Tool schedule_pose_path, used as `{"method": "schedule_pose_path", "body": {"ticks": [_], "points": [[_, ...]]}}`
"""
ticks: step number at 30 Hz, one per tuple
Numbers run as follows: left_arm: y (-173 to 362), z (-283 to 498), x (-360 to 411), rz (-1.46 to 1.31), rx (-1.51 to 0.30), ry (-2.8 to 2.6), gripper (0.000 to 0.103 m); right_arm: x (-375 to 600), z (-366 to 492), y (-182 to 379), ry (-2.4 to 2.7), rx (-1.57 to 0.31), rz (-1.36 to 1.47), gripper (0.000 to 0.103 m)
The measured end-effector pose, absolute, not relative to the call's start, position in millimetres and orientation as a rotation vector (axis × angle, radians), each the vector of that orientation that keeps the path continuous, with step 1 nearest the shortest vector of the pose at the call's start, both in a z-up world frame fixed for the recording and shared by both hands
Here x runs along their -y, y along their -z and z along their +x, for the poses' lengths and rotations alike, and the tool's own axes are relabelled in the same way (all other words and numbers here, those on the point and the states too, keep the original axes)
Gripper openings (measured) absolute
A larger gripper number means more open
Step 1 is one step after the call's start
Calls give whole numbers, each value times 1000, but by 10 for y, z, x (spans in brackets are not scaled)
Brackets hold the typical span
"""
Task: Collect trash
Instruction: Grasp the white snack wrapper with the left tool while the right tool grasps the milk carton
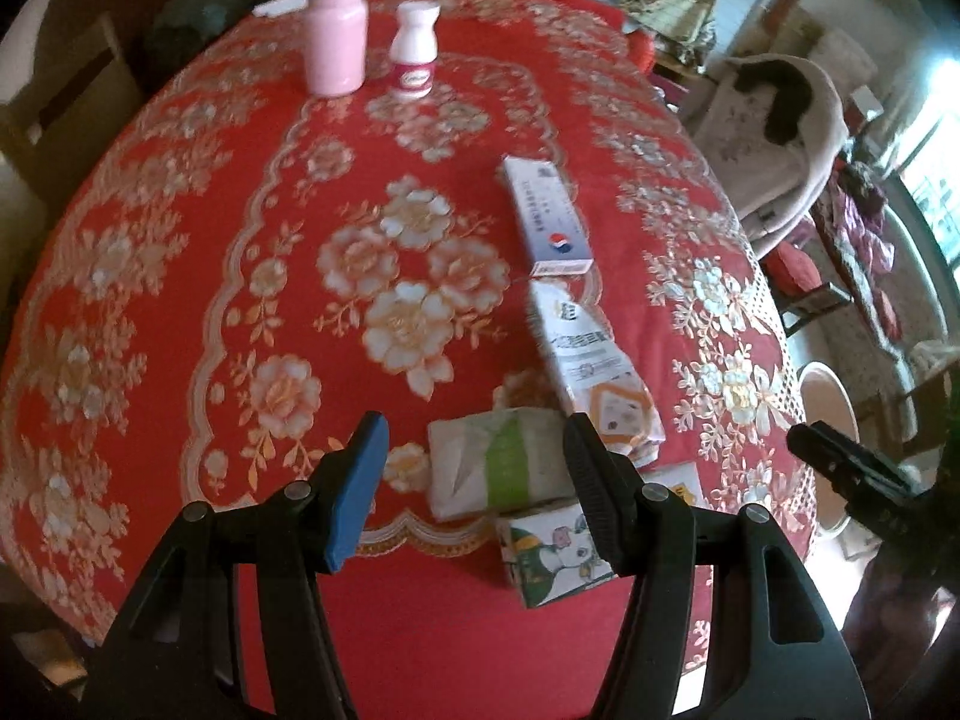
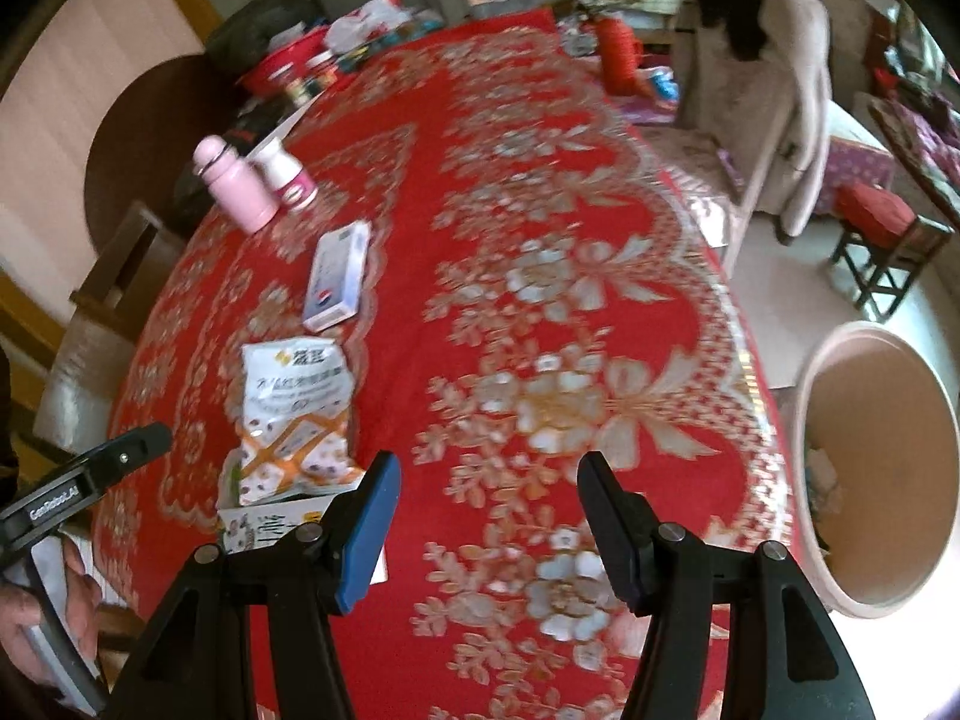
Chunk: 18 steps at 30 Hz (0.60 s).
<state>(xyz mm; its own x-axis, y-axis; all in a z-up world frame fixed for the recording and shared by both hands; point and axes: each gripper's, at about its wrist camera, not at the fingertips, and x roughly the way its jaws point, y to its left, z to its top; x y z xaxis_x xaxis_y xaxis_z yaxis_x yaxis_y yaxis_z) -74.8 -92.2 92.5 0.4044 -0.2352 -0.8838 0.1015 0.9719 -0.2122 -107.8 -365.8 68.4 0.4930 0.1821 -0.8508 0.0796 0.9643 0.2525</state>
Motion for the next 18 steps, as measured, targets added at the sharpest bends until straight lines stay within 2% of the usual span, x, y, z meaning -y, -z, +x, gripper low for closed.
{"method": "schedule_pose_path", "body": {"ticks": [16,17,18], "points": [[-419,-365,1728,-83,-1279,281,58,3679,-980,-552,-115,-1117,242,63],[-406,-360,1762,-78,-1274,278,49,3707,-983,-546,-112,-1118,244,63],[-403,-348,1789,-75,-1268,277,30,3735,-986,-537,-107,-1119,247,63]]}}
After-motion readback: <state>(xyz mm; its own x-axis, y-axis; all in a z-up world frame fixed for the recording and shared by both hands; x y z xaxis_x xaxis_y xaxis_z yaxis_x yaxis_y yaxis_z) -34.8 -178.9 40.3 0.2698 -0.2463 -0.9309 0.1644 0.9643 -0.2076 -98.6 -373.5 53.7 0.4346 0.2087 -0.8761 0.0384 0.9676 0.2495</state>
